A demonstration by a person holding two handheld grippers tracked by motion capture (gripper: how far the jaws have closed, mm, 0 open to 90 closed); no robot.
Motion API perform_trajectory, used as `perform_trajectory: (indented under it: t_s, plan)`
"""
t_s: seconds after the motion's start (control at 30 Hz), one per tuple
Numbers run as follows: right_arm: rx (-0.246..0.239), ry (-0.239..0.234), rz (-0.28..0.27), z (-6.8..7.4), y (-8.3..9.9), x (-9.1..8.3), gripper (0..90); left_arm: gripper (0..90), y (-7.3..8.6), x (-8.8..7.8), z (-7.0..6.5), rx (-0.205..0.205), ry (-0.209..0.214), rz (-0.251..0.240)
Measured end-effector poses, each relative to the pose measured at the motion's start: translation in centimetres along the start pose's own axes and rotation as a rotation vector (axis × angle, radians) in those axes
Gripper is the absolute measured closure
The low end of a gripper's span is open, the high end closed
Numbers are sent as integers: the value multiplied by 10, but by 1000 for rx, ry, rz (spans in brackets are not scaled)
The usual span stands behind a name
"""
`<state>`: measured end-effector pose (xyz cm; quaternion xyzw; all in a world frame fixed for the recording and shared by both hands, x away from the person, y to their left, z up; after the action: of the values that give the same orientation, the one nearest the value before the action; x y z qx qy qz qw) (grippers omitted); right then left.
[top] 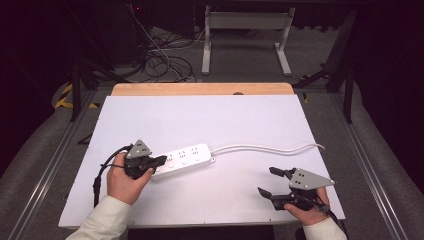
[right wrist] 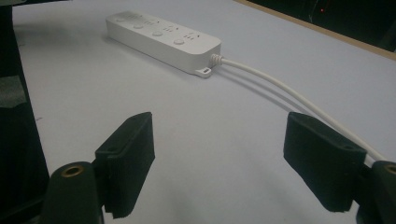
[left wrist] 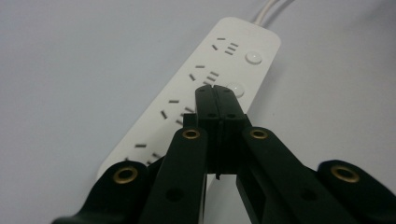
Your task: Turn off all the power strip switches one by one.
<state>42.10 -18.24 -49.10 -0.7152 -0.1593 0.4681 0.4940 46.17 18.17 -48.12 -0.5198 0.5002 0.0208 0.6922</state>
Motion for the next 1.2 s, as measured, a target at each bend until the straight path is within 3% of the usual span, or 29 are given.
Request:
perform_trajectory:
  t_s: [0.1, 0.4, 0.53, 1.2]
  plan:
    - [0, 0, 0, 0, 0, 0, 258, 900, -5, 8, -3, 19, 3, 18]
    - [2, -2, 1, 0, 1, 0, 257, 900, -4, 18, -4, 6, 9, 40]
    - [0, 1, 0, 0, 1, -1, 257, 900, 0, 26, -2, 27, -19, 81]
    - [2, -3, -2, -1, 1, -1, 256, 900, 6, 31, 0, 15, -13, 131]
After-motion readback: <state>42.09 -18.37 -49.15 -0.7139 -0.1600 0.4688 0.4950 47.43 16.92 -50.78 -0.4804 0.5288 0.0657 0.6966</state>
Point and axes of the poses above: each handheld gripper's, and its own axes: x roughly forward along the jaws, y roughly out of its underside, z roughly to its left, the point moved 7 cm from there along x, roughly forward along the jaws, and after that the axes turned 6 degrees about z, right-handed, at the moved point
